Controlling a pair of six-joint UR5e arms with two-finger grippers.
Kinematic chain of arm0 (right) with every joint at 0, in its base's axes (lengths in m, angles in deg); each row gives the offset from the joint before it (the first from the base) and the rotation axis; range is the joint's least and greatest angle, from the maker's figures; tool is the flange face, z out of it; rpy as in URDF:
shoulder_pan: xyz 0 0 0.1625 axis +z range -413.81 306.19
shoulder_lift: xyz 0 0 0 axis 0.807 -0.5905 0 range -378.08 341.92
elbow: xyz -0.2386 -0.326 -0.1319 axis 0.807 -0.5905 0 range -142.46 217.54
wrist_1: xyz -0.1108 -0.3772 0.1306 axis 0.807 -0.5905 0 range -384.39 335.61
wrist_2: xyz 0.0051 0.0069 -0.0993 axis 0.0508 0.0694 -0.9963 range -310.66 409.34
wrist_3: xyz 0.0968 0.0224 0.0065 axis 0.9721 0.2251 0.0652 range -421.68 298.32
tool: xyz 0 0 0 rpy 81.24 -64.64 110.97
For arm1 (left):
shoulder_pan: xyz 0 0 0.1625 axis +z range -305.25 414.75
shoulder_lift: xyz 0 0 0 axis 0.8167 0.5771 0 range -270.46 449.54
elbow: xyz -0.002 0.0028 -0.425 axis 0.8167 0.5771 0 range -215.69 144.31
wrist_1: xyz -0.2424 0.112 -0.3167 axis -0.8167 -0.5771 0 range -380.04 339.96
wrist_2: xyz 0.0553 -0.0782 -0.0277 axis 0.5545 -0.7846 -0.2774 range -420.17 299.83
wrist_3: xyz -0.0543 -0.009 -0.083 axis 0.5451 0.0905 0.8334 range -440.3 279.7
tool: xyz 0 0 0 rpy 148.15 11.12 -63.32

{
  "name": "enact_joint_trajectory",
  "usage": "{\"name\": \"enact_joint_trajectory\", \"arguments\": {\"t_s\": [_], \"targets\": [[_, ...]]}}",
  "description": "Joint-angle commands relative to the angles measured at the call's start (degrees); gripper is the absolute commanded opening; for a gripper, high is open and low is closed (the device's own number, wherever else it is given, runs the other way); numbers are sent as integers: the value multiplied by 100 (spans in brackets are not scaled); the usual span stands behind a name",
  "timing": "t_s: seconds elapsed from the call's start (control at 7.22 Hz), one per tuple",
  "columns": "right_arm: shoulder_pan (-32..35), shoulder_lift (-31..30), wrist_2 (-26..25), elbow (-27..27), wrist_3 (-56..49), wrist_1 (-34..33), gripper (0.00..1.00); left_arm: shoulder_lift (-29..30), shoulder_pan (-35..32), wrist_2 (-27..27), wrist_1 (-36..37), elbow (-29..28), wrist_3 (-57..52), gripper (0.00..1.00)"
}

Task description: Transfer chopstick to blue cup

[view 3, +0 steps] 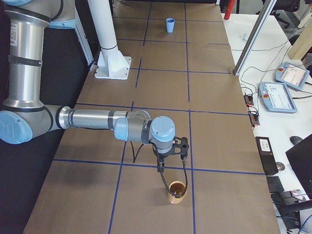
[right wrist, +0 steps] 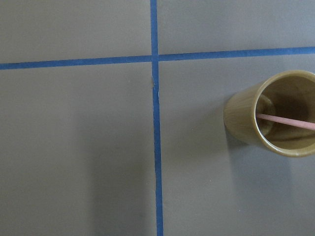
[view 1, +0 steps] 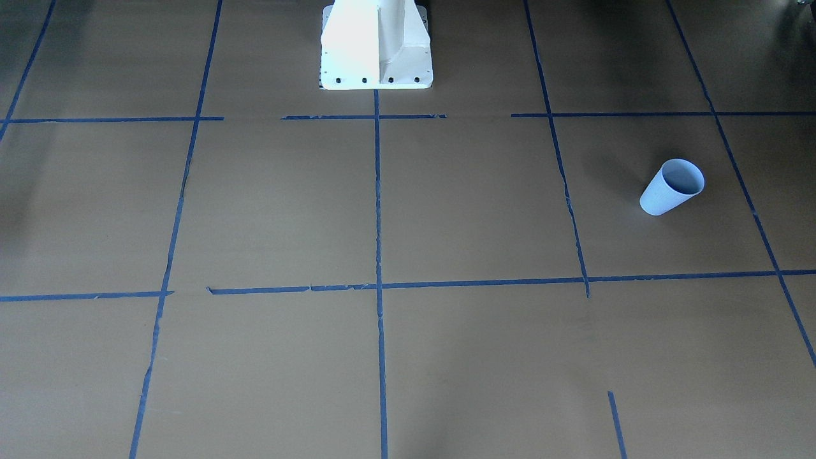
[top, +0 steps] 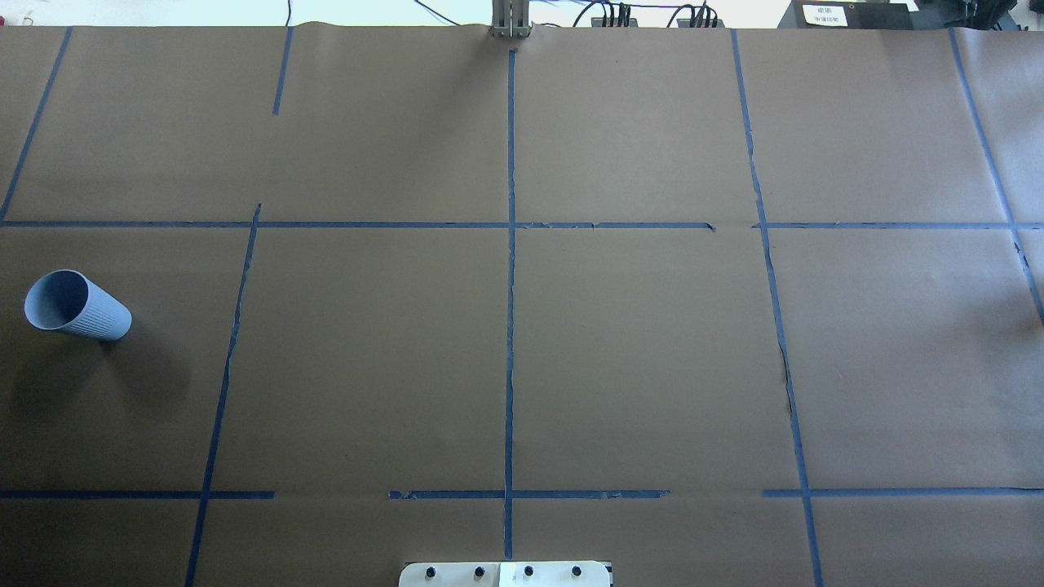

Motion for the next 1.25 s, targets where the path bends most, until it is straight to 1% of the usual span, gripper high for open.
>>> {"name": "enact_joint_trajectory", "arguments": {"t_s": [0.0,0.55,0.69,0.83,0.97,1.11], "targets": [[0,-20,-17,17,0,28,100,6,-6,0,0,-5,0,100],[0,-3,-17,8,52,54,100,15,2,-18,-9,30,-17,100],[0,6,-18,17,70,54,100,24,2,-26,-17,56,52,100],[0,6,-9,26,70,54,100,59,55,-26,-18,204,296,100],[-9,-3,-9,26,70,54,100,50,316,-131,-209,484,856,100],[0,-3,-9,43,62,54,100,33,771,-219,-663,757,1984,100]]}}
